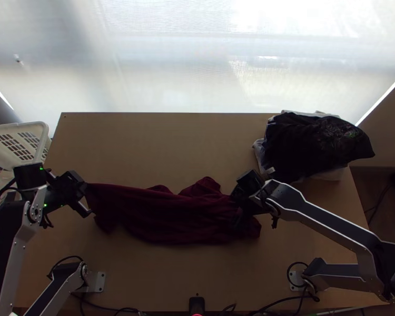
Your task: Fold the t-shirt
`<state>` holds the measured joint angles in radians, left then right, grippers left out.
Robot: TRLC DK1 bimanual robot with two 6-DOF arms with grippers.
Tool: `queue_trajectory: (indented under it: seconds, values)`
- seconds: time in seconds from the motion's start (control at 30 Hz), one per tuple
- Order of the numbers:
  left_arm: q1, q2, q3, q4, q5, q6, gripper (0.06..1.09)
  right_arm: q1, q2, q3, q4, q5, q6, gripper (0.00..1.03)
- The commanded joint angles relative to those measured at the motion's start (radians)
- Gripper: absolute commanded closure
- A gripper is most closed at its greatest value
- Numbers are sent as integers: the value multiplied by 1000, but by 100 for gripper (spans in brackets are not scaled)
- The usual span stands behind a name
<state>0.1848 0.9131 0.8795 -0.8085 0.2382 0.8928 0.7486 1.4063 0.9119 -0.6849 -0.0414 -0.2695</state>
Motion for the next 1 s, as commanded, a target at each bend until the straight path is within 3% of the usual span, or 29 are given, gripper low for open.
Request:
queue_trajectory:
  seconds: [0.0,0.43,0.53,0.97]
  values:
    - [84,10,27,-11,23,69,104,-25,3,-34,45,20,-54,7]
    - [133,7,27,-29,52,115,104,-120,-109,13,-30,26,-146,7]
    - [176,9,41,-20,55,173,104,-146,-105,-30,-31,26,-178,7]
    - [199,17,36,-40,84,186,104,-143,-33,151,-27,23,-112,7]
